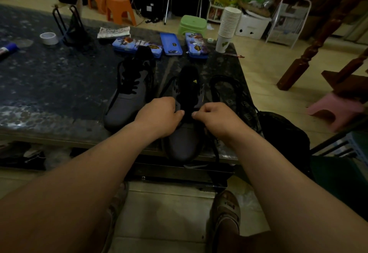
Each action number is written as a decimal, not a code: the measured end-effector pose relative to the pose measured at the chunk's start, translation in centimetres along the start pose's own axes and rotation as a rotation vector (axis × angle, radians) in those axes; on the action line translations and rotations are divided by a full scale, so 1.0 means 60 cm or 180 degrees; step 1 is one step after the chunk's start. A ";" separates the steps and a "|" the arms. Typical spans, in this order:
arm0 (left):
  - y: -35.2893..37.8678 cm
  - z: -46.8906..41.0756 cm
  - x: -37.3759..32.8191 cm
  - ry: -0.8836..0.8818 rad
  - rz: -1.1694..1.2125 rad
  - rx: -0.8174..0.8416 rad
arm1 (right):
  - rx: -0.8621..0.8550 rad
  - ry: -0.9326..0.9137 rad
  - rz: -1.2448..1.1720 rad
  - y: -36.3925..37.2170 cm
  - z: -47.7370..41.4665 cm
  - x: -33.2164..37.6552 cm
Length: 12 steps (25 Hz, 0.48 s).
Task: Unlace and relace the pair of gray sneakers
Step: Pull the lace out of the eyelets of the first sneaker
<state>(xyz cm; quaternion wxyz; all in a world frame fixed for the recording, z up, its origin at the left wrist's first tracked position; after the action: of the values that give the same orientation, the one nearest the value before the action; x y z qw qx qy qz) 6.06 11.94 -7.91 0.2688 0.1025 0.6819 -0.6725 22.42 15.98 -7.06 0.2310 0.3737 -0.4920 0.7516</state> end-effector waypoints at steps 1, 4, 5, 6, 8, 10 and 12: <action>0.003 -0.002 -0.001 -0.0028 0.0014 0.0007 | 0.0138 0.0030 -0.0132 -0.005 0.011 -0.002; 0.006 -0.004 -0.005 -0.0063 0.0036 0.0071 | 0.0492 0.0181 -0.0194 -0.016 0.036 -0.011; 0.004 -0.001 -0.007 -0.0031 0.0060 0.0082 | 0.0495 0.0326 -0.0260 -0.016 0.037 -0.015; 0.003 0.000 -0.007 0.0014 0.0106 0.0112 | 0.0412 0.0433 -0.0269 -0.017 0.031 -0.018; 0.002 0.005 -0.007 0.0098 0.0272 0.0209 | 0.0124 0.0349 -0.0001 -0.016 0.012 -0.019; -0.006 0.008 0.001 0.0036 0.0681 0.0383 | -0.0066 0.0072 0.0322 -0.008 0.000 -0.014; -0.030 0.010 0.012 -0.0243 0.1644 0.0521 | -0.0150 0.0016 0.0326 -0.004 -0.007 -0.019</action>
<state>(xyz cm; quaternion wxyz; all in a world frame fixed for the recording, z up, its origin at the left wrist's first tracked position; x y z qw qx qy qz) 4.67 11.06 -6.70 0.4477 0.2691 0.5659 -0.6379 23.12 16.49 -7.91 0.2023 0.3406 -0.5274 0.7516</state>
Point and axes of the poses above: each hand's wrist, its own z-axis away from the middle knuckle, its own y-axis out of the palm, x = y × z, the point moved 4 cm from there along -z, towards the middle knuckle, and after that the axes turned 1 degree about z, right-handed, at the moved point
